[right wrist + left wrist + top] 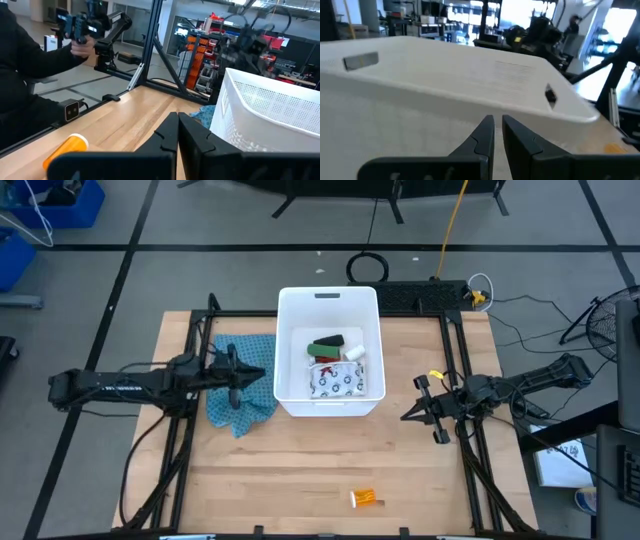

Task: Pick & place medical supplies in basket/bin
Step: Put the orange pill bottle into the white bin

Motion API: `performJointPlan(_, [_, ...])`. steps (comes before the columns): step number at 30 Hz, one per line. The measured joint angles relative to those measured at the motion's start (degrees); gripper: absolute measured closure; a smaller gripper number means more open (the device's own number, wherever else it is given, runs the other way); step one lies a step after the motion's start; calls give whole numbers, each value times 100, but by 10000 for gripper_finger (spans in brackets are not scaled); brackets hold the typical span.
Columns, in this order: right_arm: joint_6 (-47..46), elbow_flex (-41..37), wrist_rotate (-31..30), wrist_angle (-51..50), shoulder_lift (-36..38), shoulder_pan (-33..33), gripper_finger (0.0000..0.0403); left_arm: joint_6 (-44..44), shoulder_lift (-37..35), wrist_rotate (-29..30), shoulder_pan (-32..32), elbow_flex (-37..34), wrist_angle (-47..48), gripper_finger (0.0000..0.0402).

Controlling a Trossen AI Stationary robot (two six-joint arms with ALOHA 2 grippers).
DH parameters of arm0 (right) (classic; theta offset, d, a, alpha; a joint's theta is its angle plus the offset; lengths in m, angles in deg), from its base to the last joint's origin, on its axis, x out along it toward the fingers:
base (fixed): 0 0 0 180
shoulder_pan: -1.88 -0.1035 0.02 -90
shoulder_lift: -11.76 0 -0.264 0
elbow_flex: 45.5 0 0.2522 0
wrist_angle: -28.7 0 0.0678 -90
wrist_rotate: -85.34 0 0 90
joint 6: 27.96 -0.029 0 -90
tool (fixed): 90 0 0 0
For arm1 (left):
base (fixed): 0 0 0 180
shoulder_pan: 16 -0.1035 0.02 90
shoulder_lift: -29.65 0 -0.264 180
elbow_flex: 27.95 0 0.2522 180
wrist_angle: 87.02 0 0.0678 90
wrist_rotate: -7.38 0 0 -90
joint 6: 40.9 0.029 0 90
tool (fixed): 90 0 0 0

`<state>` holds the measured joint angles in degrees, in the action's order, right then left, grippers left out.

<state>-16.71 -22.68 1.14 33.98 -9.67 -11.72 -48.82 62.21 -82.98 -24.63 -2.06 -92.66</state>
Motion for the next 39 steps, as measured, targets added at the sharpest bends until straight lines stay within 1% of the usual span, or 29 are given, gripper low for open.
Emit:
performJointPlan(4, [13,0,0,-2,0,0,403,181,18,572,768,655,796,360])
performJointPlan(7, [23,0,-2,-5,-2,1,403,118,132,1281,1517,997,1106,360])
performJointPlan(10, [102,0,-2,-5,-2,0,403,-71,516,2059,2234,1342,1150,360])
performJointPlan(12, [133,0,-2,-5,-2,0,403,-122,983,2548,2647,1731,1125,360])
performJointPlan(14, [126,0,-2,-5,-2,0,403,-36,1611,2963,2980,2216,1158,363])
performJointPlan(16, [74,0,-4,-5,-2,0,403,157,2341,3309,3199,2783,1354,376])
performJointPlan(18, [55,0,-7,-5,-2,2,403,258,3091,3488,3290,3436,1697,393])
performJointPlan(20, [114,0,-21,-5,0,2,403,287,3773,3472,3308,4184,2161,396])
performJointPlan(23, [205,0,-392,34,0,1,403,-52,4686,3415,3308,5330,2911,393])
performJointPlan(26, [209,0,-777,14,0,2,403,-193,5571,3085,3306,6354,3560,392])
performJointPlan(29, [199,0,-816,-45,-1,2,403,-399,6337,2882,3313,7203,3990,391])
performJointPlan(31, [156,0,-827,-48,0,2,403,-593,6783,2620,3328,7700,4167,382])
performJointPlan(33, [131,0,-871,-48,0,2,403,-659,7197,2246,3357,8094,4345,363])
performJointPlan(35, [52,0,-874,-48,0,2,403,-746,7590,1938,3394,8353,4390,334])
performJointPlan(39, [7,0,-893,-48,0,2,403,-907,8193,1449,3475,8656,4320,253])
